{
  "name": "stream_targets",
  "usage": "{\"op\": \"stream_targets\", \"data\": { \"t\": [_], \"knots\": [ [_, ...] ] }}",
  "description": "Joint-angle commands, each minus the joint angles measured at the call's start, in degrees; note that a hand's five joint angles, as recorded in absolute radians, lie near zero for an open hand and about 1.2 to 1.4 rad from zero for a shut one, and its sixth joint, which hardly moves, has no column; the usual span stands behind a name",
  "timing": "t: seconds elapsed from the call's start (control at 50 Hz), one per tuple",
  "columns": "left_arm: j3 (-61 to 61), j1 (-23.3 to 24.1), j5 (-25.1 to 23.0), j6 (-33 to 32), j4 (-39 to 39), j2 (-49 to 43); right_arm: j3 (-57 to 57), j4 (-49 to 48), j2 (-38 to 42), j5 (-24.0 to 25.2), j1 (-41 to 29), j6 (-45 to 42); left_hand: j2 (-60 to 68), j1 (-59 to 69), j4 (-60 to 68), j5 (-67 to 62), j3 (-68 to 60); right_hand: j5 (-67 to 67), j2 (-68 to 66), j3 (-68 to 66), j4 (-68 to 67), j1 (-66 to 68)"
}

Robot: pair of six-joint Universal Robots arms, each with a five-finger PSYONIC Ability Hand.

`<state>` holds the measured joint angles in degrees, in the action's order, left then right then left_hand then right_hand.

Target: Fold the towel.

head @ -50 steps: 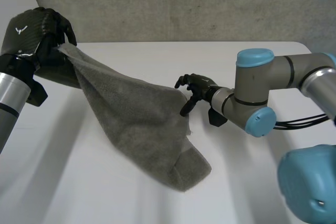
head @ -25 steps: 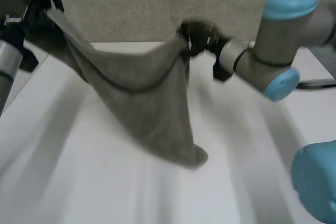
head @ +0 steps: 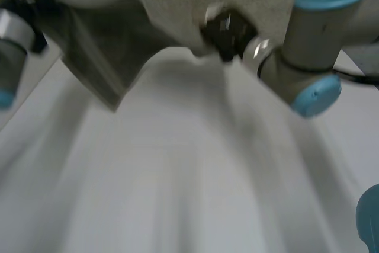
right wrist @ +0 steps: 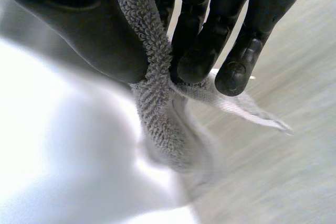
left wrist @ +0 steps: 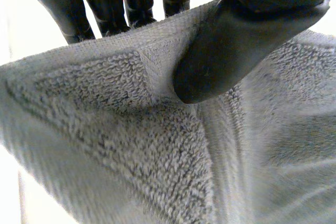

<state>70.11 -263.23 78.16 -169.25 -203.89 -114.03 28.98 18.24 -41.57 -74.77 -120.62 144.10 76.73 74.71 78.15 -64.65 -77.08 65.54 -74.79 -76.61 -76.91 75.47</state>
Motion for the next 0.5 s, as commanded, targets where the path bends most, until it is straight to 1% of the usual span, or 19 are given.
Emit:
{"op": "stream_targets", "data": {
  "t": [0.02,0.04,0.06,0.08,0.1,0.12,0.14,0.16,0.18,0.22,0.32,0.42,0.46,0.5],
  "knots": [
    [19.5,-1.5,-9.2,-6.0,-0.6,-0.6,19.4,-0.2,-2.2,-0.4,0.4,-1.1,3.3,5.3,1.9,-5.3,-2.9,4.5,-5.2,-3.4,-3.1,4.5],
    [19.5,-1.5,-9.3,-6.0,-0.6,-0.6,22.8,-1.8,-3.2,-0.4,0.4,-1.2,3.3,5.3,1.9,-5.3,-2.9,4.5,-5.2,-3.4,-3.1,4.5],
    [21.9,-2.4,-10.0,-8.7,-0.5,-0.8,22.8,-1.8,-3.2,-0.4,0.4,-1.2,3.3,5.3,1.9,-5.3,-2.9,4.5,-5.2,-3.4,-3.1,4.5],
    [24.1,-3.2,-10.4,-11.9,-0.3,-0.8,26.3,-3.6,-4.7,-0.4,0.5,-1.6,3.3,5.3,1.9,-5.3,-2.9,3.3,-4.1,-2.3,-2.0,3.4],
    [24.1,-3.3,-10.4,-11.9,-0.3,-0.8,26.3,-3.6,-4.7,-0.4,0.5,-1.6,3.3,5.3,1.9,-5.3,-2.9,3.3,-4.1,-2.3,-2.0,3.4],
    [25.8,-4.0,-10.5,-14.7,-0.1,-0.8,29.3,-5.4,-6.0,-0.4,0.5,-1.5,3.3,5.3,1.9,-5.3,-2.9,-7.7,6.9,8.7,9.0,-7.6],
    [25.9,-4.0,-10.5,-14.7,-0.1,-0.8,29.3,-5.4,-6.1,-0.4,0.5,-1.5,3.3,5.3,1.9,-5.3,-2.9,-7.8,7.0,8.8,9.1,-7.7],
    [27.0,-4.6,-10.5,-17.1,0.0,-0.5,31.3,-6.6,-7.0,-0.4,0.5,-1.2,3.3,5.3,1.9,-5.3,-2.9,-14.1,13.3,15.2,15.5,-14.0],
    [28.0,-5.0,-10.4,-19.0,0.0,-0.1,33.0,-7.7,-7.9,-0.4,0.5,-1.2,3.3,5.3,1.9,-5.3,-2.9,-17.2,16.4,18.2,18.5,-17.1],
    [28.5,-5.6,-10.3,-20.1,0.0,0.0,34.4,-8.3,-8.7,-0.5,0.5,-1.1,3.3,5.3,1.9,-5.3,-2.9,-18.3,17.6,19.4,19.7,-18.3],
    [28.9,-6.8,-10.1,-20.4,0.1,0.4,37.2,-8.9,-9.8,-0.6,0.5,-1.0,3.3,5.3,1.9,-5.3,-2.9,-24.7,24.0,25.8,26.1,-24.7],
    [29.2,-7.9,-10.0,-20.1,1.2,1.4,39.7,-9.4,-10.9,-0.6,1.8,-0.8,3.3,5.3,1.9,-5.3,-2.9,-26.9,26.2,28.0,28.3,-26.9],
    [29.4,-8.0,-10.0,-18.8,2.4,2.9,41.1,-10.6,-11.1,-0.5,2.8,-0.4,3.3,5.3,1.9,-5.3,-2.9,-41.5,40.7,42.6,42.9,-41.4],
    [29.4,-8.0,-10.0,-18.1,2.4,3.7,41.5,-11.6,-10.9,-0.5,2.9,0.2,3.3,5.3,1.9,-5.3,-2.9,-42.9,42.2,44.0,44.3,-42.8]
  ]
}}
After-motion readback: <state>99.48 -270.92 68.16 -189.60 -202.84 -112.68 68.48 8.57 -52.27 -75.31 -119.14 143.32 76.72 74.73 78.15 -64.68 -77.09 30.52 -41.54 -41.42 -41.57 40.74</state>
